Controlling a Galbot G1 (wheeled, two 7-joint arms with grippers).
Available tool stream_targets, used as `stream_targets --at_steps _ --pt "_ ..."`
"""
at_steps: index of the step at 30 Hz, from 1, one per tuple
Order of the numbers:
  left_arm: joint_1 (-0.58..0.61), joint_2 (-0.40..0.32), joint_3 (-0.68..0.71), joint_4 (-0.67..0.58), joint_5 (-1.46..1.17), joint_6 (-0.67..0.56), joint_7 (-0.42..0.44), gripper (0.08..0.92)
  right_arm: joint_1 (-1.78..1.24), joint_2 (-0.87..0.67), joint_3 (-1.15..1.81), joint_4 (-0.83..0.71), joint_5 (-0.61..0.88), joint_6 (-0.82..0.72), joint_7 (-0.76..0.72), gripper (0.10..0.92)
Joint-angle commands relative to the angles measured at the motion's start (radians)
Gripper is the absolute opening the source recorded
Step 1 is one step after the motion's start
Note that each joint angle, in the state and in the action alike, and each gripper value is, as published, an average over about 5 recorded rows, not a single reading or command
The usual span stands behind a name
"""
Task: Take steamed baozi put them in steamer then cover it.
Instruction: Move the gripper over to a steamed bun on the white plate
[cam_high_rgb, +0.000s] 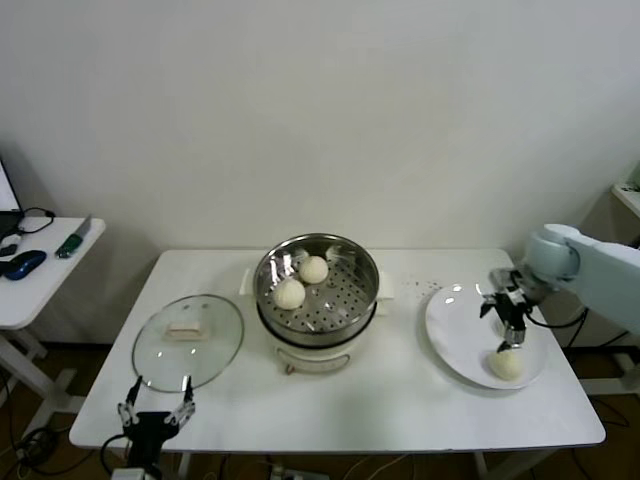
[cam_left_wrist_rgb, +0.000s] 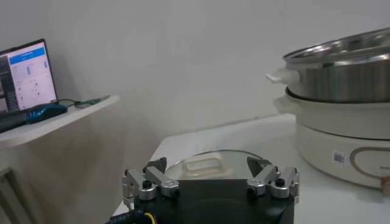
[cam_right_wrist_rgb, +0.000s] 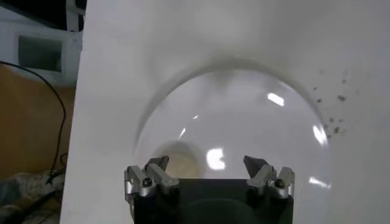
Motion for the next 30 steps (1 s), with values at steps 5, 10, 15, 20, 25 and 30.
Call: stream_targets --at_steps 5,10,15,20,25,30 --pt "-0.003 -0.004 0.001 0.011 0.014 0.001 -0.003 0.823 -0.205 -0.037 0.15 -0.05 -0.119 0.022 -0.007 0.823" --pt "0.0 -0.004 0.003 0.019 0.017 -0.002 -0.003 0.823 -0.21 -0.008 0.166 -0.087 -0.136 0.03 -0.007 0.823" --pt "0.003 -0.004 0.003 0.025 0.018 -0.005 -0.003 0.823 -0.219 0.023 0.177 -0.12 -0.15 0.037 -0.005 0.823" --pt "0.006 -0.004 0.001 0.029 0.019 -0.007 -0.003 0.823 -0.224 0.049 0.18 -0.138 -0.16 0.044 -0.006 0.823" --pt "0.005 -0.002 0.001 0.034 0.02 -0.008 -0.003 0.823 -0.214 0.062 0.172 -0.145 -0.159 0.048 -0.012 0.804" --pt "-0.002 -0.001 0.003 0.034 0.023 -0.007 -0.003 0.823 -0.193 0.064 0.155 -0.145 -0.151 0.052 -0.024 0.753"
